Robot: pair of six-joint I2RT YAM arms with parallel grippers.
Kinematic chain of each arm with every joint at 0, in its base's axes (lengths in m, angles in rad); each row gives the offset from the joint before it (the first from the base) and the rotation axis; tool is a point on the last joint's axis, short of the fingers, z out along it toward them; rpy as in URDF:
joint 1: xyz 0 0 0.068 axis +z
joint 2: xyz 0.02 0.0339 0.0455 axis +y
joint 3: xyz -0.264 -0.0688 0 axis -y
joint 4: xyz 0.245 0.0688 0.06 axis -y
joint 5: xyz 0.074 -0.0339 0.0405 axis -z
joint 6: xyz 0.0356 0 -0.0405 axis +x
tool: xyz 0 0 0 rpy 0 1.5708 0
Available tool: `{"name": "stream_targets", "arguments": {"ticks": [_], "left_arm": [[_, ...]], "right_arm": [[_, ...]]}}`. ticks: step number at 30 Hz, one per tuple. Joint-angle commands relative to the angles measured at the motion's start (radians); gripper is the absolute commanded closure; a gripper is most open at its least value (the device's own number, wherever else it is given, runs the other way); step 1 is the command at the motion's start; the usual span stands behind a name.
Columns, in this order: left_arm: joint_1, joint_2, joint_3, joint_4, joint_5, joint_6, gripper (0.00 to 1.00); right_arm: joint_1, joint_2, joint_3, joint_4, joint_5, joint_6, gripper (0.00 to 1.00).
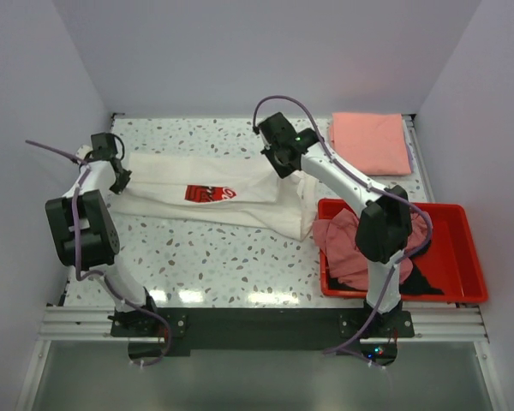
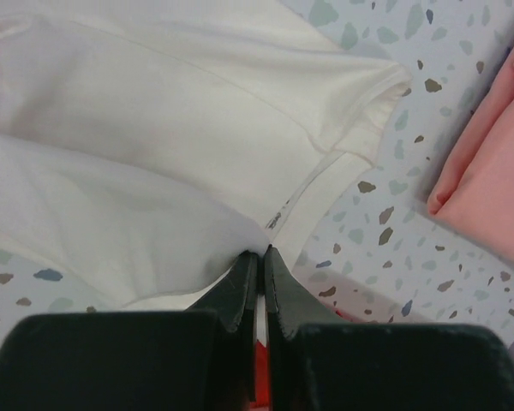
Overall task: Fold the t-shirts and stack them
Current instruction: Fold the tshirt
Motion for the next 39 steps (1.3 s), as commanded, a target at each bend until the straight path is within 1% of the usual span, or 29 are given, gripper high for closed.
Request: {"name": "stream_targets", "arguments": {"ticks": [1, 6, 10, 13, 16, 19, 22, 25, 27, 28, 29, 30, 31, 34, 37, 38, 39], "left_arm": [[-0.022, 0.05, 0.105, -0.016, -0.037, 0.031, 1.0], [-0.025, 0.142, 0.185, -0.051, -0.034, 0.038, 1.0], [-0.026, 0.184, 0.225, -0.059, -0.026, 0.044, 1.0], [-0.028, 0.217, 0.262, -0.082, -0.024, 0.046, 1.0], [-0.028, 0.242, 0.28, -0.096, -0.029, 0.046, 1.0], [-0.028, 0.25, 0.283, -0.104, -0.043, 0.044, 0.99], [-0.026, 0.253, 0.287, -0.108, -0.049, 0.044, 0.96], [-0.028, 0.254, 0.29, -0.114, -0.054, 0.047, 0.95], [-0.026, 0.256, 0.296, -0.119, -0.057, 0.049, 0.91], [-0.028, 0.256, 0.297, -0.122, -0.058, 0.051, 0.89], [-0.028, 0.254, 0.3, -0.122, -0.063, 0.052, 0.84], [-0.028, 0.254, 0.302, -0.127, -0.067, 0.052, 0.81], [-0.025, 0.254, 0.306, -0.13, -0.072, 0.052, 0.75], [-0.016, 0.253, 0.331, -0.153, -0.092, 0.054, 0.68], [0.004, 0.25, 0.356, -0.156, -0.092, 0.049, 0.67], [0.012, 0.25, 0.372, -0.16, -0.09, 0.048, 0.64], [0.017, 0.253, 0.385, -0.163, -0.09, 0.047, 0.61]], "right_arm": [[-0.032, 0.057, 0.116, -0.054, -0.006, -0.07, 1.0], [-0.092, 0.161, 0.229, -0.103, -0.096, -0.133, 1.0], [-0.117, 0.241, 0.338, -0.119, -0.119, -0.163, 1.0], [-0.129, 0.29, 0.374, -0.099, -0.13, -0.179, 1.0], [-0.129, 0.316, 0.372, -0.054, -0.099, -0.176, 0.99], [-0.131, 0.317, 0.328, 0.044, -0.087, -0.182, 0.99], [-0.131, 0.333, 0.328, 0.098, -0.058, -0.173, 1.0], [-0.132, 0.346, 0.325, 0.159, -0.041, -0.168, 1.0], [-0.131, 0.362, 0.34, 0.171, -0.061, -0.191, 1.0], [-0.131, 0.385, 0.373, 0.167, -0.064, -0.193, 1.0], [-0.132, 0.399, 0.386, 0.161, -0.079, -0.196, 1.0], [-0.131, 0.408, 0.404, 0.161, -0.087, -0.206, 0.99], [-0.131, 0.433, 0.412, 0.164, -0.089, -0.208, 0.98], [-0.131, 0.467, 0.443, 0.164, -0.052, -0.205, 0.96], [-0.131, 0.484, 0.399, 0.258, 0.049, -0.171, 0.94], [-0.131, 0.479, 0.369, 0.365, 0.081, -0.15, 0.94], [-0.132, 0.482, 0.337, 0.401, 0.097, -0.147, 0.93]]}}
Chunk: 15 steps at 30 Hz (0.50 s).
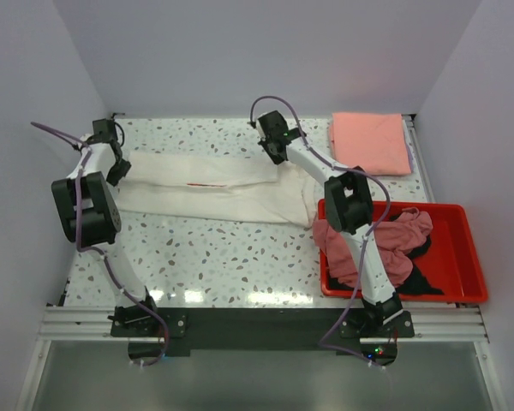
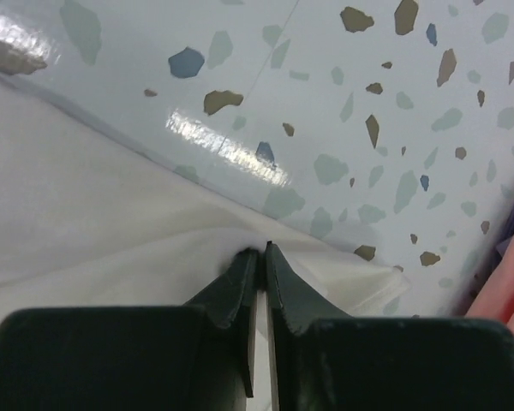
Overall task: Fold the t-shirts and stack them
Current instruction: Fold the tshirt
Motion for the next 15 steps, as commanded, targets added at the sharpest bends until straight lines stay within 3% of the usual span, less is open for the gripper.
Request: {"name": "stream_targets", "arguments": {"ticks": [1, 4, 7, 10, 11, 13, 15], "left_arm": [[0.03, 0.002, 0.078, -0.018, -0.032, 0.002, 0.44], [0.032, 0.007, 0.134, -0.056, -0.033, 0.002, 0.19], [0.03, -0.02, 0.114, -0.049, -0.003, 0.002, 0.0], [0.029, -0.065, 0.044, 0.005, 0.043, 0.006, 0.0], [0.027, -0.074, 0.027, 0.022, 0.053, 0.008, 0.0], [0.017, -0.094, -0.012, 0.033, 0.06, 0.012, 0.0], [0.004, -0.103, -0.03, 0.043, 0.067, 0.012, 0.0]], "right_arm": [[0.001, -0.014, -0.032, 0.222, 0.119, 0.035, 0.9], [0.001, 0.029, 0.028, 0.227, 0.117, 0.07, 0.76], [-0.001, 0.03, 0.03, 0.258, 0.091, 0.098, 0.77], [0.001, 0.011, 0.007, 0.301, 0.013, 0.121, 0.74], [0.001, 0.007, 0.007, 0.302, 0.005, 0.13, 0.61], [0.001, 0.001, 0.019, 0.286, 0.002, 0.147, 0.56], [0.001, -0.005, 0.025, 0.269, 0.002, 0.168, 0.42]]}}
